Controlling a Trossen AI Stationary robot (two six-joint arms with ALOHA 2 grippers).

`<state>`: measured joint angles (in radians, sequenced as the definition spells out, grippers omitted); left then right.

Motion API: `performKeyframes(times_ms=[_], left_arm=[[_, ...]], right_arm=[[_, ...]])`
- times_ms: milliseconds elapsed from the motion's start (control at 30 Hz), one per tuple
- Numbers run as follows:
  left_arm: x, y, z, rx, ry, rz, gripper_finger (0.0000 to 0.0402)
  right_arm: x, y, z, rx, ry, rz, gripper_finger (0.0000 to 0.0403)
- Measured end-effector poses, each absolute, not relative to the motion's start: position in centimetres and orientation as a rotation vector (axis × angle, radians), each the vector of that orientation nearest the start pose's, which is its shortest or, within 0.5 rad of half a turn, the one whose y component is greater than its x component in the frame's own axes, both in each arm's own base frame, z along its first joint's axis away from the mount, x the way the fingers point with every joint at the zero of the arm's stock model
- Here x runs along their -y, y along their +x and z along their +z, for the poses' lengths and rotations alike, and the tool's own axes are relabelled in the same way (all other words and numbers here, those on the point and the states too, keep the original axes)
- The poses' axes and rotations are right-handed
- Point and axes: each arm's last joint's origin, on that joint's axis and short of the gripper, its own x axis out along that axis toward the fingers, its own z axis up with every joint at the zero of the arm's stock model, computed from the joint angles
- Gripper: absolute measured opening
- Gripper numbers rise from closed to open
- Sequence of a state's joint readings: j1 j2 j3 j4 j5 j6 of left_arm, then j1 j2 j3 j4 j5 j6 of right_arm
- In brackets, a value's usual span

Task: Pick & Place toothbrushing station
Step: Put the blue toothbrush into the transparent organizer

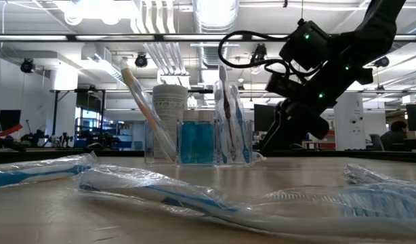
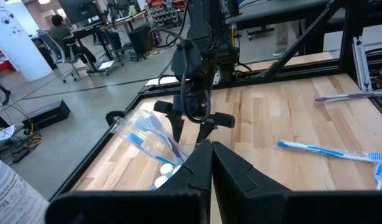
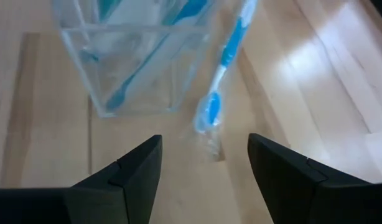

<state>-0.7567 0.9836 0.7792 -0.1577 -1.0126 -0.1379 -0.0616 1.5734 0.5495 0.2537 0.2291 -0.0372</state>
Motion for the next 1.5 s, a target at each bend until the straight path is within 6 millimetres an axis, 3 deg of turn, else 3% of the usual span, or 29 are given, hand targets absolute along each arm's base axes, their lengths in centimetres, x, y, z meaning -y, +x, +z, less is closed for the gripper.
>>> performKeyframes(times_ms=[300, 533, 767, 1033, 1267, 1500], left_arm=[[12.2, 16.5, 30.3, -0.209, 0.140, 0.269, 0.0012], [12.2, 16.5, 30.3, -0.208, 0.139, 0.270, 0.0012], [12.2, 16.5, 30.3, -0.208, 0.139, 0.269, 0.0012], [12.2, 16.5, 30.3, -0.209, 0.138, 0.268, 0.0012], [12.2, 16.5, 30.3, -0.209, 0.137, 0.267, 0.0012], [12.2, 16.5, 30.3, -0.211, 0.139, 0.267, 0.0012]], right_arm=[[2.5, 27.5, 11.3, -0.743, -0.108, -0.265, 0.0216], [2.6, 27.6, 10.5, -0.766, -0.108, -0.289, 0.0178], [2.6, 27.6, 10.3, -0.772, -0.123, -0.295, 0.0118], [2.7, 27.5, 10.3, -0.789, -0.140, -0.317, 0.0018], [2.7, 26.6, 10.3, -0.871, -0.079, -0.377, 0.0009], [2.1, 24.6, 11.9, -0.960, 0.052, -0.443, 0.0008]])
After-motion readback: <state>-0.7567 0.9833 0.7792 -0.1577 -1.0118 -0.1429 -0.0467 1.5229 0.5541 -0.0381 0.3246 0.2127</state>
